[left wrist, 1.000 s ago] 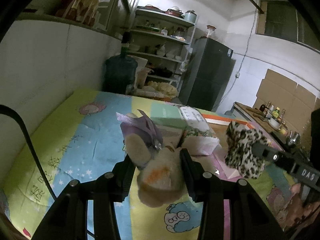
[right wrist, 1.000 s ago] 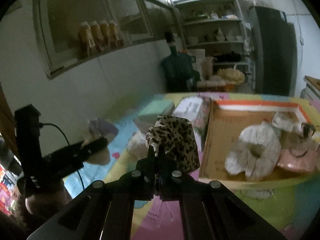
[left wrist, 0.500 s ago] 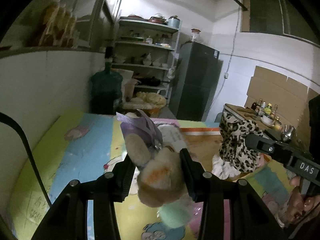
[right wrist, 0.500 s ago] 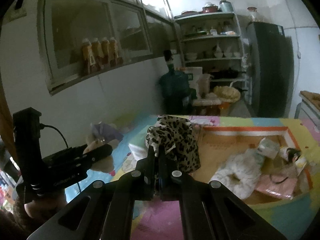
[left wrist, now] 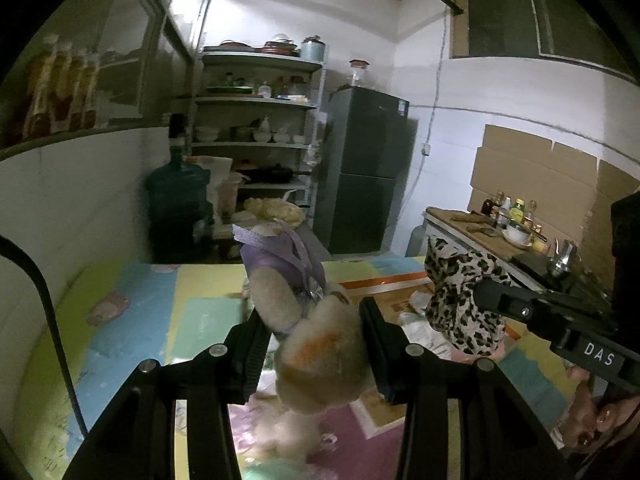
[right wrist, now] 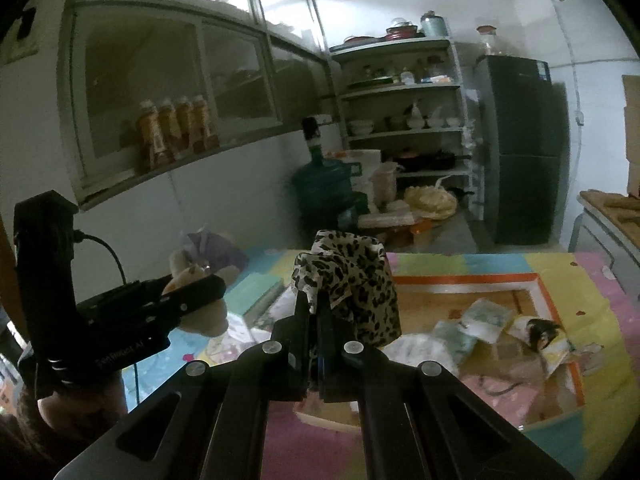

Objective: Organize soft objects
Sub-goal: 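Lift and carry the plush toy and leopard-print cloth with both tools over the cardboard tray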

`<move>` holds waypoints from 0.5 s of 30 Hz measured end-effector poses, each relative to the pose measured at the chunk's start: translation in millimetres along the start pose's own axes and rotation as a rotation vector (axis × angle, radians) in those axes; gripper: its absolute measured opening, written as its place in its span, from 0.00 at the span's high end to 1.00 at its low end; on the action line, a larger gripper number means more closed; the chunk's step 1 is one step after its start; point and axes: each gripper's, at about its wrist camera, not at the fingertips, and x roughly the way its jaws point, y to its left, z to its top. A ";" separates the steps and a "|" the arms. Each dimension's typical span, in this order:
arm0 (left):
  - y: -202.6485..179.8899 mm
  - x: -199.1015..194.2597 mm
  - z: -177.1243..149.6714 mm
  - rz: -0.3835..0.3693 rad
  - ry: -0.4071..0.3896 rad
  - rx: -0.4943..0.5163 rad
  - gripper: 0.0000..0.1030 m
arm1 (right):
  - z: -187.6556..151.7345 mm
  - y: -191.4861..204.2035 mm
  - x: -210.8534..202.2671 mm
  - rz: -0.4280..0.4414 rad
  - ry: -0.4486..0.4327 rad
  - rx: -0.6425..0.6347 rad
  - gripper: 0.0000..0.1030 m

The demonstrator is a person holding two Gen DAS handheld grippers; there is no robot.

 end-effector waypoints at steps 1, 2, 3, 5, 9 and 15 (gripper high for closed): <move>-4.8 4.2 2.1 -0.006 0.002 0.004 0.57 | 0.9 -3.4 -0.7 -0.004 -0.002 0.002 0.98; -7.7 7.2 3.8 -0.011 0.003 0.007 0.57 | 1.8 -8.0 -2.0 -0.009 -0.004 0.004 0.98; -11.2 10.0 4.9 -0.015 0.004 0.010 0.57 | 2.7 -12.2 -3.0 -0.013 -0.005 0.006 0.98; -17.2 18.0 8.5 -0.026 0.010 0.017 0.57 | 3.8 -19.3 -4.7 -0.022 -0.008 0.010 0.98; -27.6 33.2 12.8 -0.047 0.023 0.029 0.57 | 5.5 -36.0 -7.8 -0.041 -0.010 0.019 0.98; -46.6 58.4 18.1 -0.070 0.054 0.042 0.57 | 8.2 -57.4 -7.8 -0.062 -0.009 0.029 0.98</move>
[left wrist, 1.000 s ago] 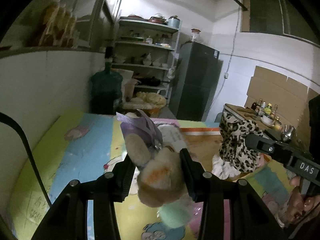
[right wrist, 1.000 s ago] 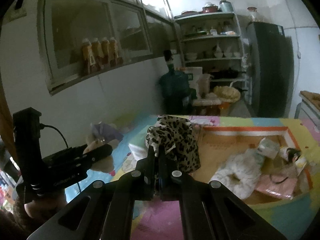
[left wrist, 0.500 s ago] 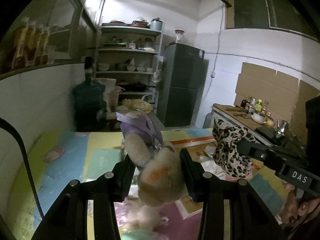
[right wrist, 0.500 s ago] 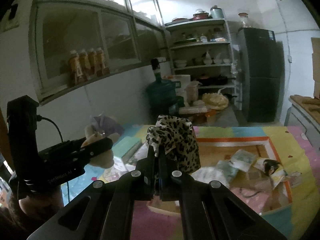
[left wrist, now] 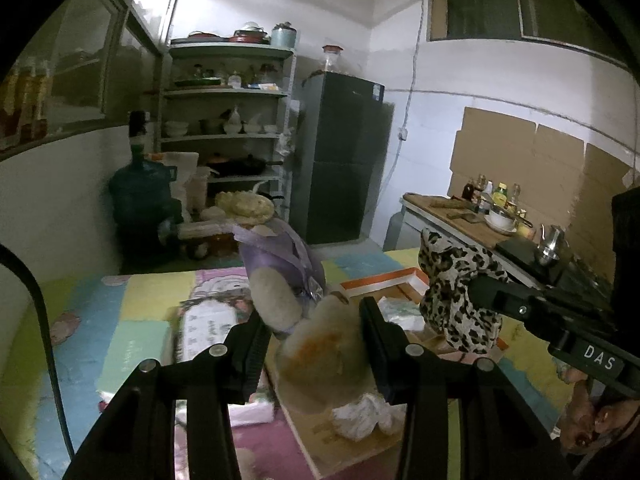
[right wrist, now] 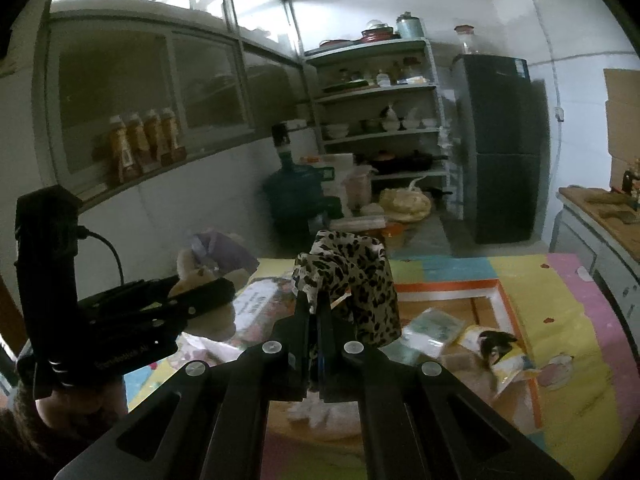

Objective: Organize soft objects
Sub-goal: 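Lift and carry the plush toy and leopard-print cloth with both tools over the cardboard tray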

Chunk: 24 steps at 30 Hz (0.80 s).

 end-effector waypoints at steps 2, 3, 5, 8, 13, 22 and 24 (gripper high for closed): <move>-5.3 8.1 1.7 -0.007 0.010 0.005 0.57 | 1.0 -6.9 -0.1 -0.007 -0.002 0.005 0.98; -7.5 11.5 2.4 -0.009 0.013 0.007 0.57 | 1.9 -12.4 -0.2 -0.011 -0.003 0.008 0.98; -12.9 20.4 5.1 -0.018 0.022 0.010 0.57 | 3.1 -20.4 -0.3 -0.018 -0.005 0.013 0.98; -20.2 34.1 9.1 -0.028 0.038 0.014 0.57 | 5.0 -30.1 2.2 -0.026 -0.002 0.021 0.98; -24.3 55.8 11.2 -0.044 0.066 0.009 0.57 | 7.1 -49.0 6.2 -0.038 0.005 0.027 0.98; -37.1 92.8 13.4 -0.051 0.115 0.021 0.57 | 6.7 -79.7 16.0 -0.055 0.026 0.045 0.98; -39.5 99.5 13.8 -0.051 0.124 0.023 0.57 | 5.2 -85.6 19.2 -0.055 0.034 0.051 0.98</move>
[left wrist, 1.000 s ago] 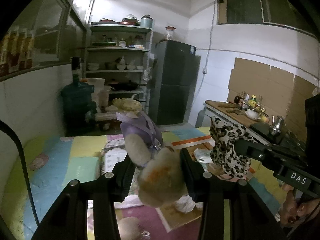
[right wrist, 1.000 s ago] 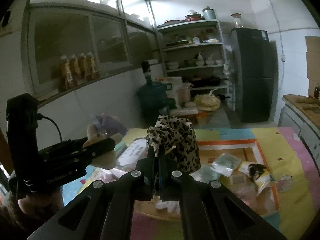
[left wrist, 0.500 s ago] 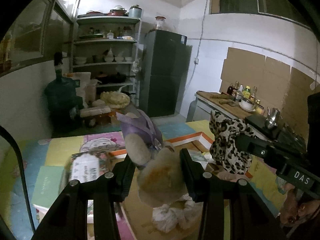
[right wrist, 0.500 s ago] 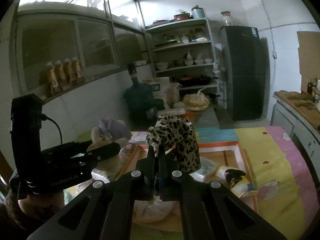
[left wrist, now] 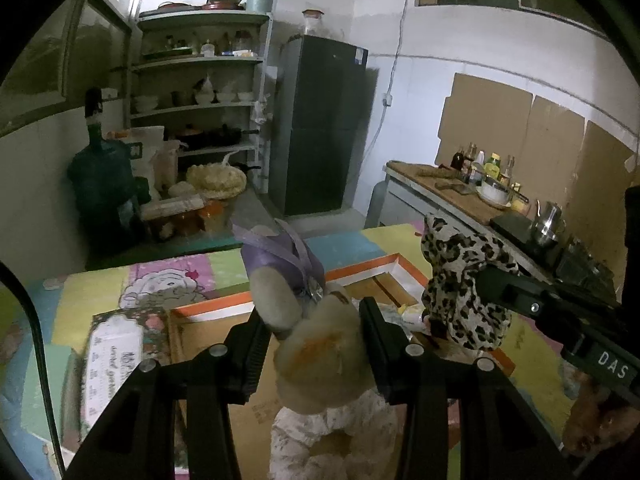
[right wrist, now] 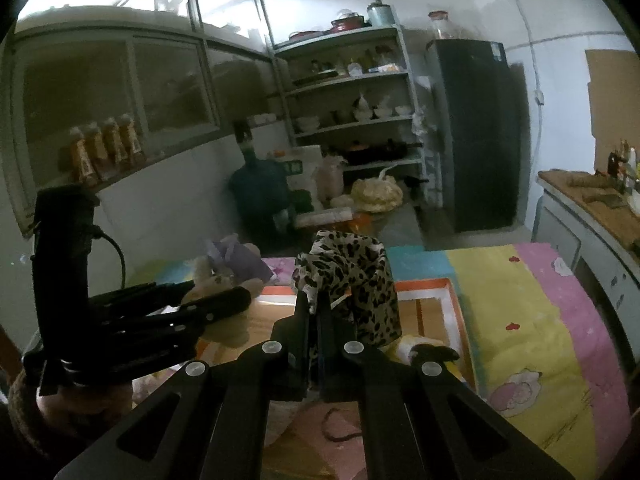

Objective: Organize soft objects
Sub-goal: 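Lift and carry the plush toy and leopard-print cloth with both tools over the cardboard tray, then lower and release the plush toy with the left tool while the right tool releases the leopard cloth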

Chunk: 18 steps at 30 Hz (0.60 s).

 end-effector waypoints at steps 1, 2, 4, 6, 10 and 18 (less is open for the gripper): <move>-1.2 4.9 0.1 0.000 0.008 0.001 0.57 | -0.3 -3.2 2.9 0.000 0.006 0.003 0.98; -2.3 8.2 0.0 0.000 0.014 0.002 0.57 | -1.2 -5.2 4.0 0.000 0.010 0.005 0.98; -4.5 15.8 -0.3 0.000 0.026 0.002 0.57 | -2.4 -10.3 9.2 -0.001 0.023 0.012 0.98; -4.8 23.9 -1.2 -0.002 0.043 0.001 0.57 | -4.6 -15.1 13.9 -0.001 0.034 0.020 0.98; -4.1 35.5 -2.4 -0.004 0.067 -0.003 0.57 | -8.9 -22.9 21.1 -0.003 0.052 0.032 0.98; -0.7 54.4 -6.5 -0.013 0.111 -0.019 0.57 | -13.8 -31.7 33.6 0.003 0.083 0.043 0.98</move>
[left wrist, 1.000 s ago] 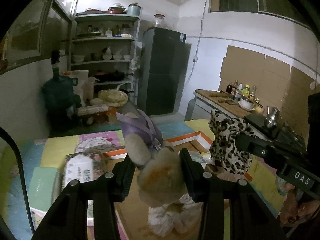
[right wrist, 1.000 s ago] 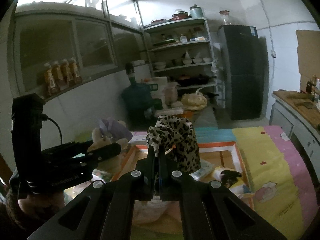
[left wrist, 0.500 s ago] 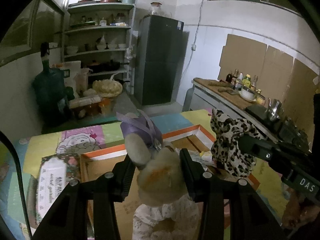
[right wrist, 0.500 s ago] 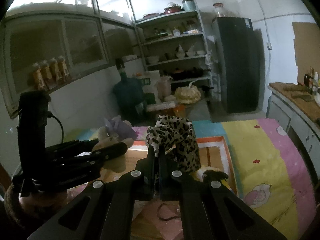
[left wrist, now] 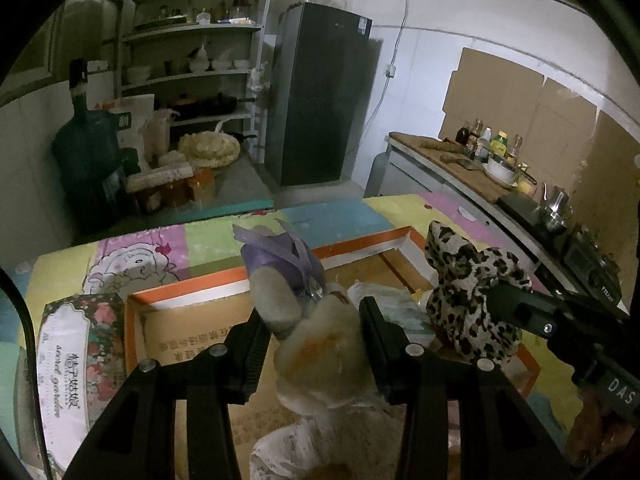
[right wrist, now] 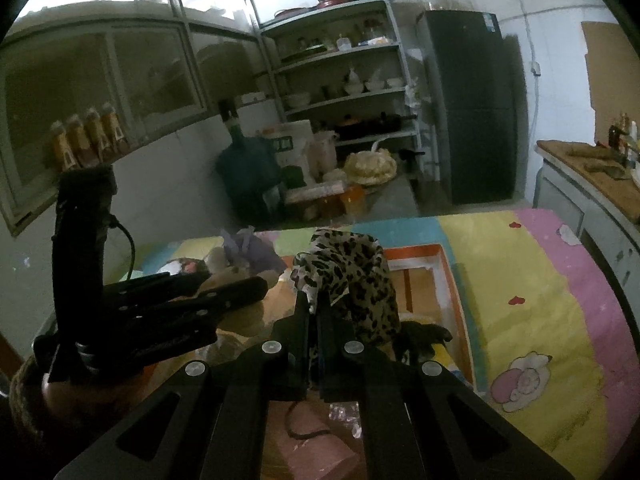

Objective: Organize soft objects
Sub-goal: 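Lower and release the plush toy with the left tool while the right tool releases the leopard cloth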

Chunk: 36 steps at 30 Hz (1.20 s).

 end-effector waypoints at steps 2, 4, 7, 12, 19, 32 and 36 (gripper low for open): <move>0.7 3.5 -0.1 -0.002 0.010 -0.003 0.57 | -0.4 -1.3 3.3 0.004 0.009 -0.002 0.97; 0.6 7.0 -0.9 -0.006 0.024 -0.007 0.57 | 0.6 -2.0 8.6 0.008 0.021 -0.005 0.97; -0.9 13.3 -0.6 -0.011 0.047 -0.014 0.57 | -1.8 -2.2 14.5 0.012 0.041 -0.008 0.97; 1.2 21.6 -2.1 -0.020 0.072 -0.023 0.56 | -4.6 -1.7 24.1 0.022 0.073 -0.010 0.96; 7.1 29.5 -3.1 -0.062 0.100 -0.078 0.52 | -8.7 -5.8 32.9 0.042 0.099 0.014 0.92; 8.8 22.0 -2.6 -0.037 0.080 -0.106 0.33 | -8.7 -10.4 34.8 0.063 0.089 0.033 0.73; 11.4 17.1 -1.1 -0.029 0.065 -0.112 0.32 | -9.5 -11.7 31.4 0.061 0.080 0.034 0.54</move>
